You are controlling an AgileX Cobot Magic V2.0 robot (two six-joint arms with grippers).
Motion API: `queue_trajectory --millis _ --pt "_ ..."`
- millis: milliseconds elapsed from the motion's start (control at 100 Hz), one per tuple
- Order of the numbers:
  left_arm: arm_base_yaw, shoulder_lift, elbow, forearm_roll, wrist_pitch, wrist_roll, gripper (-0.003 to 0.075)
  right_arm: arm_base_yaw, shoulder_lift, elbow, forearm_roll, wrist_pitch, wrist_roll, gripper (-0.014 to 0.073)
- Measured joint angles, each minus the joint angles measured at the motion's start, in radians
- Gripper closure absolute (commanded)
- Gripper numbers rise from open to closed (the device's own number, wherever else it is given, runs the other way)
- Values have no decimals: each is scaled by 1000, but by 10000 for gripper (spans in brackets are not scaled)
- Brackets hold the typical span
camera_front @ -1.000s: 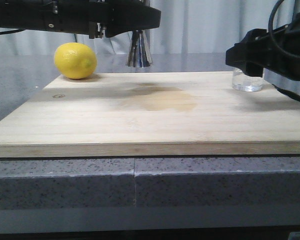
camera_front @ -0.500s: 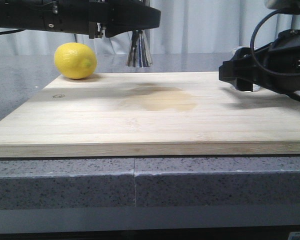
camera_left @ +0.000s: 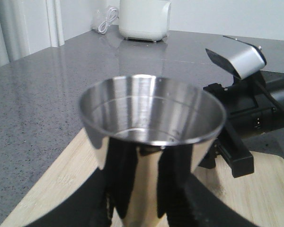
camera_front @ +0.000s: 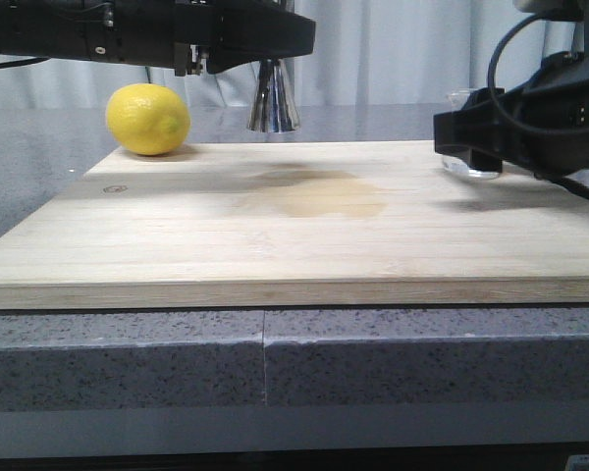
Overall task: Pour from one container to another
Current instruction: 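Lift the beaker with the right gripper over the held jigger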
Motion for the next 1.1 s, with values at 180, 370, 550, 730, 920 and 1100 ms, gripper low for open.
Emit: queue_trajectory --millis 180,370,550,730,920,1100 --pt "0 0 0 0 0 0 514 0 -68 -93 -53 147 0 289" --pt "0 0 0 0 0 0 514 7 -117 -244 -137 376 0 289" --pt "0 0 0 0 0 0 514 67 -121 -406 -233 566 0 289" --pt "0 0 0 0 0 0 514 135 -121 -528 -310 670 0 289" --pt "0 0 0 0 0 0 514 182 -121 -597 -401 707 0 289" --pt "0 0 0 0 0 0 514 225 -121 -616 -484 711 0 289"
